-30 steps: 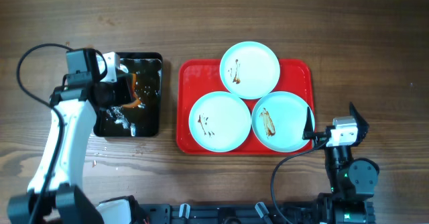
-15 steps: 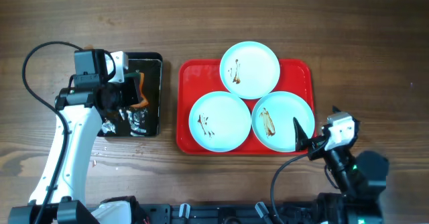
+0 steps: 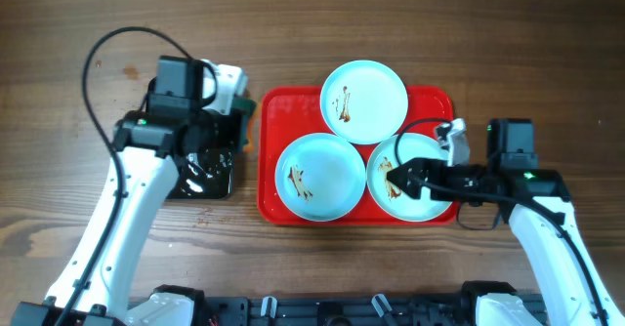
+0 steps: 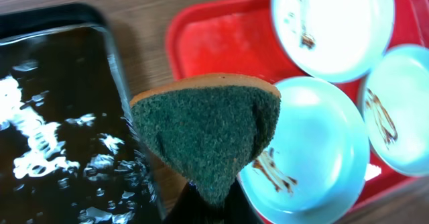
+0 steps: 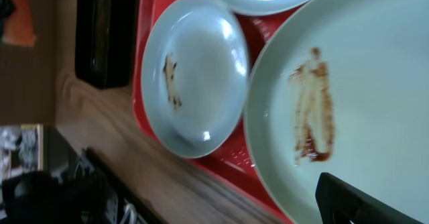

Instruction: Clean dirty plates on tray and stack at the side

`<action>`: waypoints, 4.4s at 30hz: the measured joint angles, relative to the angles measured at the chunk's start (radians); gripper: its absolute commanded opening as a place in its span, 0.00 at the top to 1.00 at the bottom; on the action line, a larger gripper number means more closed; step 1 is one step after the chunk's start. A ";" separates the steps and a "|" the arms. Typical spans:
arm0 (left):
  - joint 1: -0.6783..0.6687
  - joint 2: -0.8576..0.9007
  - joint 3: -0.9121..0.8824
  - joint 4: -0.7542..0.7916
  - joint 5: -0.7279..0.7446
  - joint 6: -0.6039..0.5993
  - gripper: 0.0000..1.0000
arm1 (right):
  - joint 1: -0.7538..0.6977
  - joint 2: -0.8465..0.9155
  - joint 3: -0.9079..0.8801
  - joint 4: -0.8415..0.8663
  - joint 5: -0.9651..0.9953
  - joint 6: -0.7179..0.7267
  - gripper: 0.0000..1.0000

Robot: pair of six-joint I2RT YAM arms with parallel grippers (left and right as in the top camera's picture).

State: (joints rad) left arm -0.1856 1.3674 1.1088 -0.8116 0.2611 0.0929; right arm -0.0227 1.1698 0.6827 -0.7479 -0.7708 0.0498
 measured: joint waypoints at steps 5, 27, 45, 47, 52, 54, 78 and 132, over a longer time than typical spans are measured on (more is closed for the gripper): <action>-0.100 0.011 0.000 0.018 0.003 0.000 0.96 | 0.180 0.000 0.000 0.088 0.001 0.049 0.01; -0.220 0.171 0.001 0.108 0.011 -0.047 0.96 | 0.481 0.274 0.002 0.291 0.393 0.599 0.28; -0.220 0.172 0.001 0.116 0.011 -0.050 0.96 | 0.321 0.276 0.051 0.177 0.451 0.812 0.39; -0.220 0.172 0.001 0.113 0.011 -0.050 0.96 | 0.232 0.276 0.122 0.048 0.467 0.729 0.38; -0.220 0.172 0.001 0.117 0.014 -0.050 0.96 | 0.028 0.272 0.259 -0.234 0.547 0.448 0.29; -0.220 0.172 0.001 0.126 0.014 -0.051 0.96 | 0.004 0.272 0.260 -0.267 0.545 0.354 0.27; -0.220 0.172 0.002 0.140 0.049 -0.050 0.96 | 0.004 0.319 0.298 -0.333 0.645 0.395 0.27; -0.593 0.676 0.098 0.557 0.132 -0.766 0.96 | 0.004 0.369 0.056 -0.075 0.528 0.496 0.96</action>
State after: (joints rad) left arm -0.7784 2.0434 1.2072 -0.2546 0.3931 -0.6731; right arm -0.0189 1.5383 0.7391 -0.8227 -0.2428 0.5457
